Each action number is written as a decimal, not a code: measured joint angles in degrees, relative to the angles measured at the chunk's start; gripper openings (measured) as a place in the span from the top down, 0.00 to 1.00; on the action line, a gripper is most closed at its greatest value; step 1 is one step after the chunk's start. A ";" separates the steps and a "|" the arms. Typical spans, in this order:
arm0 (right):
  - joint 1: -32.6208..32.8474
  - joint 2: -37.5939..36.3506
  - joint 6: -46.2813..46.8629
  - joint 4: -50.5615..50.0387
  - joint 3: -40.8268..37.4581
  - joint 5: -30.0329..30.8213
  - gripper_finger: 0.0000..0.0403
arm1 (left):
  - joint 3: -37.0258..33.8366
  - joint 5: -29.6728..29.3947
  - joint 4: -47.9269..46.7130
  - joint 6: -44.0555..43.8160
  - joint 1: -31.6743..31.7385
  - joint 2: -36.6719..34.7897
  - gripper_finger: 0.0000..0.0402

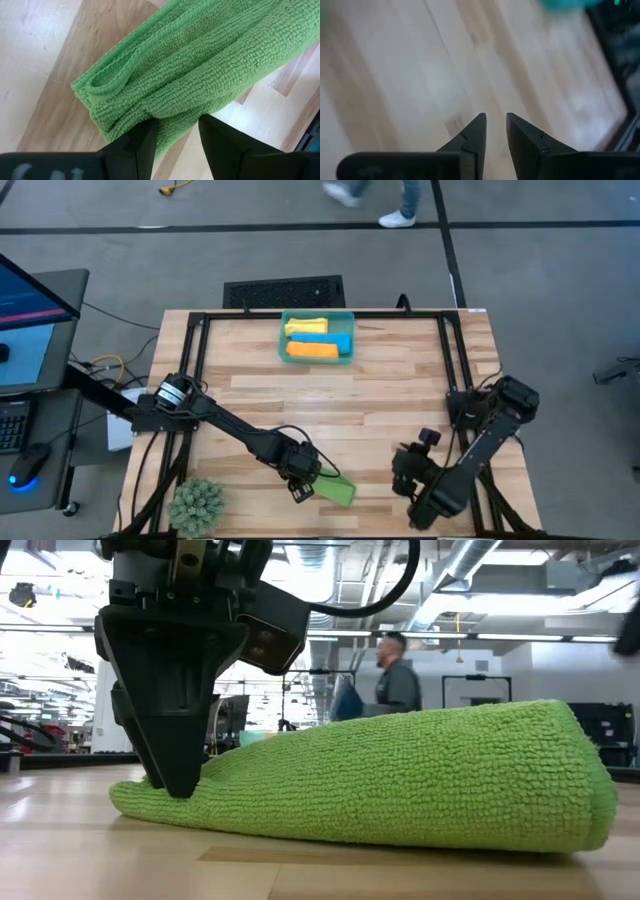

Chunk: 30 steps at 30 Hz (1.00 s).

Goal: Roll microfiber towels into tight, uniform cylinder then place into a basket
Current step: Put the rolled green microfiber towel into the green bin

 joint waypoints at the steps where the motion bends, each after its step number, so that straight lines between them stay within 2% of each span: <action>1: -0.45 0.01 0.01 1.27 -1.91 -1.97 0.76 | 0.00 -0.03 0.00 0.00 0.00 0.00 0.64; 6: -1.94 0.04 -0.03 8.38 -9.42 -10.62 0.76 | 0.00 -0.11 0.00 0.47 0.00 0.00 0.64; 10: -2.41 0.07 -2.75 18.78 -11.49 -17.77 0.76 | 0.00 -0.31 0.02 0.55 0.00 0.00 0.64; 18: -0.92 -1.35 -10.46 38.95 -9.16 -21.16 0.76 | 0.00 -0.35 0.02 0.55 0.00 0.00 0.64; 22: -0.88 -5.35 -14.36 44.76 -8.35 -18.87 0.76 | 0.00 -0.37 0.02 0.52 0.00 0.00 0.64; 30: -0.73 -16.48 -26.61 44.86 -9.46 -4.64 0.76 | 0.00 -0.44 0.07 0.48 0.00 0.00 0.64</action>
